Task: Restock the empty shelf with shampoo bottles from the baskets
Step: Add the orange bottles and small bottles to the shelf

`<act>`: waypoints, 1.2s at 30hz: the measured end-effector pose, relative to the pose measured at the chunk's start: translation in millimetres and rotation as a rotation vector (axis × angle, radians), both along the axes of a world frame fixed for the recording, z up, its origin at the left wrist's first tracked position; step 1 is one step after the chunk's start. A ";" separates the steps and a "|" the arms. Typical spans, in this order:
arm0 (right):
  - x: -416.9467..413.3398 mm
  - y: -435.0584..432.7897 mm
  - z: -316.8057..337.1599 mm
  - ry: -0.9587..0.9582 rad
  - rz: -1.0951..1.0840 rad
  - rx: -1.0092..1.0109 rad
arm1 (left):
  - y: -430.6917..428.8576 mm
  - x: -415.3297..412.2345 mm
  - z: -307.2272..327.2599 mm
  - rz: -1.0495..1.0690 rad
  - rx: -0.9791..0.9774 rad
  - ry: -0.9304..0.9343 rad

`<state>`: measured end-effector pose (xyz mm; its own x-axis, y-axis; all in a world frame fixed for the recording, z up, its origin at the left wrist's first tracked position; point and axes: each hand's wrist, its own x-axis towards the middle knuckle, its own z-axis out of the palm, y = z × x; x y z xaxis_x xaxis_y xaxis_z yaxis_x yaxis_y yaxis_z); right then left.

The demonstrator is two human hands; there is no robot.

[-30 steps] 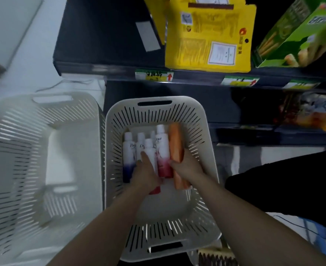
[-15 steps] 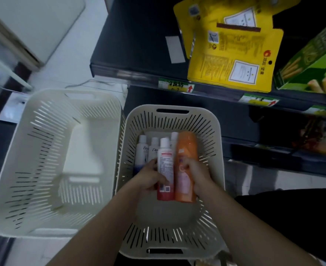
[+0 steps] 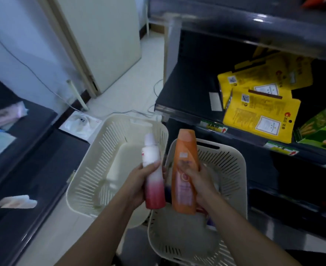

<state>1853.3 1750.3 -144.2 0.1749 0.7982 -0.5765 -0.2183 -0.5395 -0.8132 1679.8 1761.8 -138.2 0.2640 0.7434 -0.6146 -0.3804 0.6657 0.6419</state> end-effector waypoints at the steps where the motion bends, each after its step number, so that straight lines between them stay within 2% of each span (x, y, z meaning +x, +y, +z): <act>1: -11.3 3.6 6.7 0.021 0.025 0.009 | -1.5 -15.6 6.6 0.033 0.018 -0.015; 6: -84.9 19.2 36.1 0.095 0.160 0.065 | -20.3 -102.5 39.0 0.182 0.096 -0.107; 10: -161.5 19.2 62.9 0.124 0.266 0.148 | -41.5 -170.3 63.6 0.359 0.046 -0.118; 15: -263.6 4.8 95.7 0.103 0.443 0.235 | -80.5 -261.9 94.6 0.484 0.192 0.100; 20: -363.3 -17.2 123.5 0.040 0.597 0.340 | -127.2 -357.2 122.6 0.627 0.292 0.156; 24: -438.8 -36.6 142.6 0.054 0.737 0.394 | -164.7 -425.8 144.1 0.700 0.353 0.291; 31: -547.8 -65.4 181.0 0.071 0.971 0.553 | -217.8 -521.4 179.2 0.872 0.406 0.608; 36: -615.9 -70.4 205.3 0.114 1.054 0.570 | -238.1 -577.0 202.7 0.946 0.413 0.778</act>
